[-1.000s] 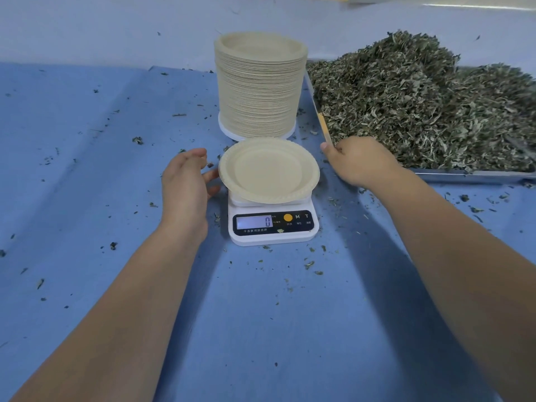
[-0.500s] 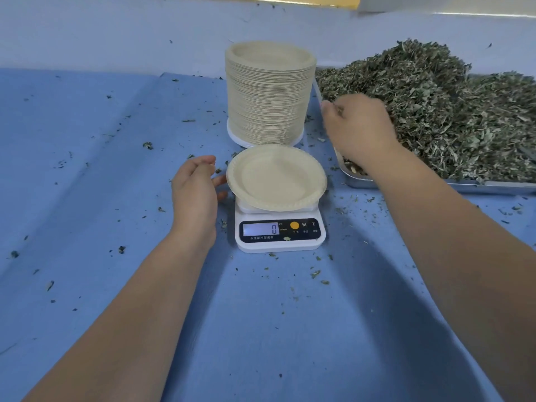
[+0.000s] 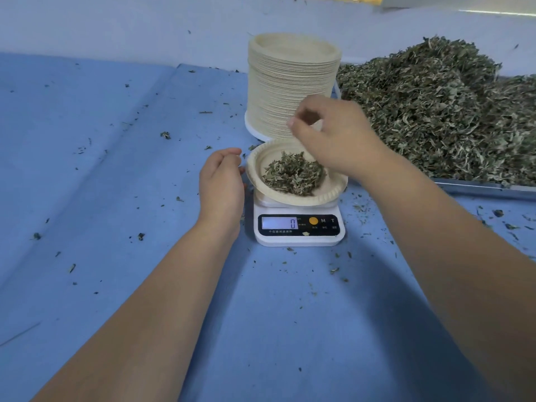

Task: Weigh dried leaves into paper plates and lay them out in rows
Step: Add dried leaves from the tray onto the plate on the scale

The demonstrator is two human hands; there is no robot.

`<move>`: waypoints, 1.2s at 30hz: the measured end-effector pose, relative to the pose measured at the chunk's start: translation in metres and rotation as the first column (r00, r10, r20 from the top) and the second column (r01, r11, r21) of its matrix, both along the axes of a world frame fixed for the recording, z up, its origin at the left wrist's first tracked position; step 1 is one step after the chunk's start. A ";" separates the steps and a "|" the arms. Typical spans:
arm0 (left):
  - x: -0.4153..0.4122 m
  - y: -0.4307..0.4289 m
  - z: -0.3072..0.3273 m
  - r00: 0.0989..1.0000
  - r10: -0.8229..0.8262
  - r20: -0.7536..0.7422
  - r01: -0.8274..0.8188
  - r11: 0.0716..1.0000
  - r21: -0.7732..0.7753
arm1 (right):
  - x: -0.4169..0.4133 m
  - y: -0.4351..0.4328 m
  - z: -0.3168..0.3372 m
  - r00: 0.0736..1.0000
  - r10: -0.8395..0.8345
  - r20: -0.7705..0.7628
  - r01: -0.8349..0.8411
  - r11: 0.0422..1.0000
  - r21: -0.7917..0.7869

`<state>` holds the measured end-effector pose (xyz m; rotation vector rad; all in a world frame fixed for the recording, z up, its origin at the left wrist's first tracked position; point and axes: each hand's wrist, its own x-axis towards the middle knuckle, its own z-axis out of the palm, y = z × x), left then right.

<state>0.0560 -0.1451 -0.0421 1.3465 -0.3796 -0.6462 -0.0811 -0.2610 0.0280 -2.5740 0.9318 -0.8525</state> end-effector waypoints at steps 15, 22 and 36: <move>-0.007 0.001 -0.003 0.970 -0.143 0.196 0.134 0.989 0.060 | -0.053 -0.058 -0.050 0.862 -0.397 -0.316 0.423 0.906 0.016; -0.005 -0.001 -0.003 0.976 -0.117 0.181 0.108 0.992 0.058 | -0.056 -0.068 -0.046 0.753 -0.435 -0.493 0.514 0.857 0.030; -0.004 -0.001 -0.005 0.982 -0.093 0.164 0.085 0.995 0.055 | -0.063 -0.059 -0.051 0.756 -0.483 -0.442 0.481 0.868 -0.125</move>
